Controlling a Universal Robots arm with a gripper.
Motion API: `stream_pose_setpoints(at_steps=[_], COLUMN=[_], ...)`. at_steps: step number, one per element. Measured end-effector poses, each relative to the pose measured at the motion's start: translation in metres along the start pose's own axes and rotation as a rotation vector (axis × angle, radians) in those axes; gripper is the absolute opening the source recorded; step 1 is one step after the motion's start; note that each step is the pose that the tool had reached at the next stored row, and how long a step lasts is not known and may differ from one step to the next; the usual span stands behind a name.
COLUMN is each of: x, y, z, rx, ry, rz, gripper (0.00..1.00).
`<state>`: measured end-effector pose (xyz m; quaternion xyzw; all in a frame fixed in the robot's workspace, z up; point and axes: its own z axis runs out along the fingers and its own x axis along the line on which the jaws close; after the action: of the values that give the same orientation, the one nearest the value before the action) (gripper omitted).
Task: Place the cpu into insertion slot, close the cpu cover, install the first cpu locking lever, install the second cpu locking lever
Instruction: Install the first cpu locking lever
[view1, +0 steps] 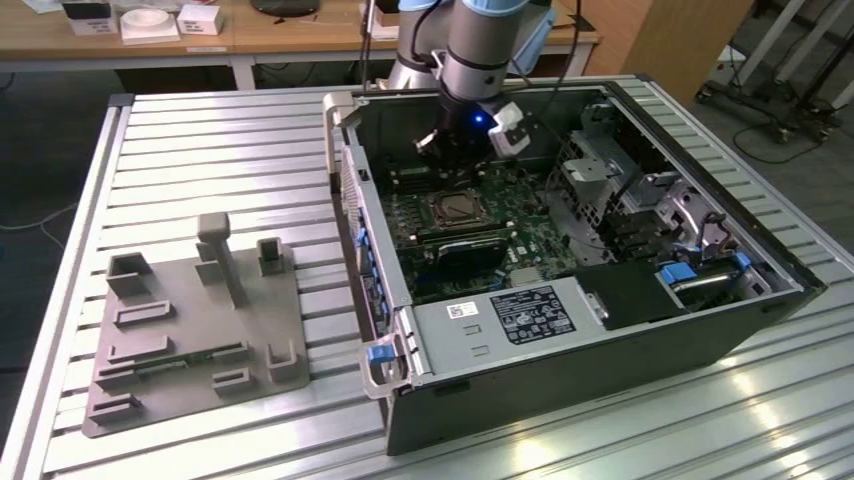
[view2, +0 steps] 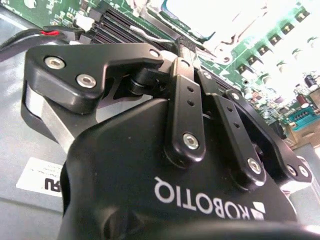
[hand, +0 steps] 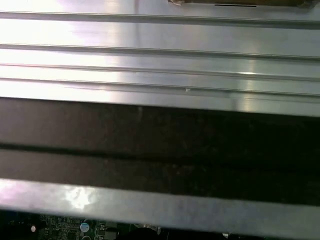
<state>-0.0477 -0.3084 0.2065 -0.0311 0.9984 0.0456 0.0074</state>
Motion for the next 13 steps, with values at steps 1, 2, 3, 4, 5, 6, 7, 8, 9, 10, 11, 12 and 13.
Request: stream_pose_setpoints(at_steps=[1, 2, 3, 4, 5, 6, 7, 8, 9, 10, 11, 12, 13], x=[-0.0009, -0.0016, -0.0022, -0.0030, -0.0037, -0.0043, -0.0051, -0.0057, -0.0064, -0.0068, -0.0069, -0.0070, -0.0070], y=[-0.0001, -0.0002, -0.0002, -0.0003, -0.0004, -0.0004, -0.0005, -0.0005, -0.0006, -0.0006, -0.0006, -0.0006, -0.0006], z=[0.0004, 0.0007, 0.0010, 0.0013, 0.0015, 0.0016, 0.0018, 0.0019, 0.0021, 0.0022, 0.0023, 0.0024, 0.0026], rx=[0.0001, 0.0001, 0.0000, 0.0000, 0.0001, 0.0000, 0.0000, 0.0000, 0.0000, 0.0001, 0.0000, 0.0000, 0.0000], ry=[0.0001, 0.0001, 0.0000, 0.0000, 0.0000, 0.0000, 0.0000, 0.0000, 0.0000, 0.0000, 0.0000, -0.0001, -0.0001], rz=[0.000, 0.000, 0.000, 0.000, 0.000, 0.000, 0.000, 0.000, 0.000, 0.000, 0.000, 0.000, 0.000], gripper=[0.11, 0.11, 0.11, 0.11, 0.11, 0.11, 0.11, 0.11, 0.11, 0.11, 0.11, 0.11, 0.11])
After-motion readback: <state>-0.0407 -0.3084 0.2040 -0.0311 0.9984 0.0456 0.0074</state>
